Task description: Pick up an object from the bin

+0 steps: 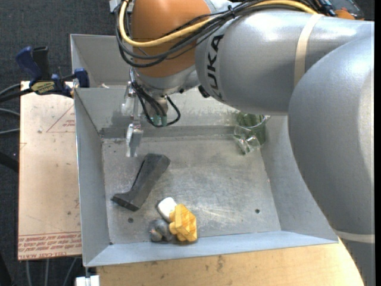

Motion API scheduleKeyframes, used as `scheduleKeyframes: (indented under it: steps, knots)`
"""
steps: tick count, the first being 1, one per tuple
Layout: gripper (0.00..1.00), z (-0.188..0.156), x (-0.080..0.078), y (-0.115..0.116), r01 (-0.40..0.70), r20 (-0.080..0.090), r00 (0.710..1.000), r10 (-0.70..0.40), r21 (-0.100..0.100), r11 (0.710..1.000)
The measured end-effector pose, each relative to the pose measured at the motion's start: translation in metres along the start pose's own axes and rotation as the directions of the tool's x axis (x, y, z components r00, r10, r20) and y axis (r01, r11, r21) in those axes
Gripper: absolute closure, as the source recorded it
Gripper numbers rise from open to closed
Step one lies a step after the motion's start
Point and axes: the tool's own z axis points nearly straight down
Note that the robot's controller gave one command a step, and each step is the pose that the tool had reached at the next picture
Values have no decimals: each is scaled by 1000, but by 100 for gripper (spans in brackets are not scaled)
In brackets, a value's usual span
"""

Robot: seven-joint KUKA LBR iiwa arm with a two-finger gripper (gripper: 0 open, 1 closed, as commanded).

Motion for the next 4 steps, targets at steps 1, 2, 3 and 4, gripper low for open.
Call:
scheduleKeyframes:
  steps: [1,2,3,4]
  knots:
    - [0,51,24,-26,-3,4,1000,3,-2,1000]
    - [0,80,50,-66,29,-5,1000,-29,1,1000]
    - [0,116,41,-62,151,22,988,-151,-4,989]
    - [0,153,29,-52,385,-4,923,-385,-2,923]
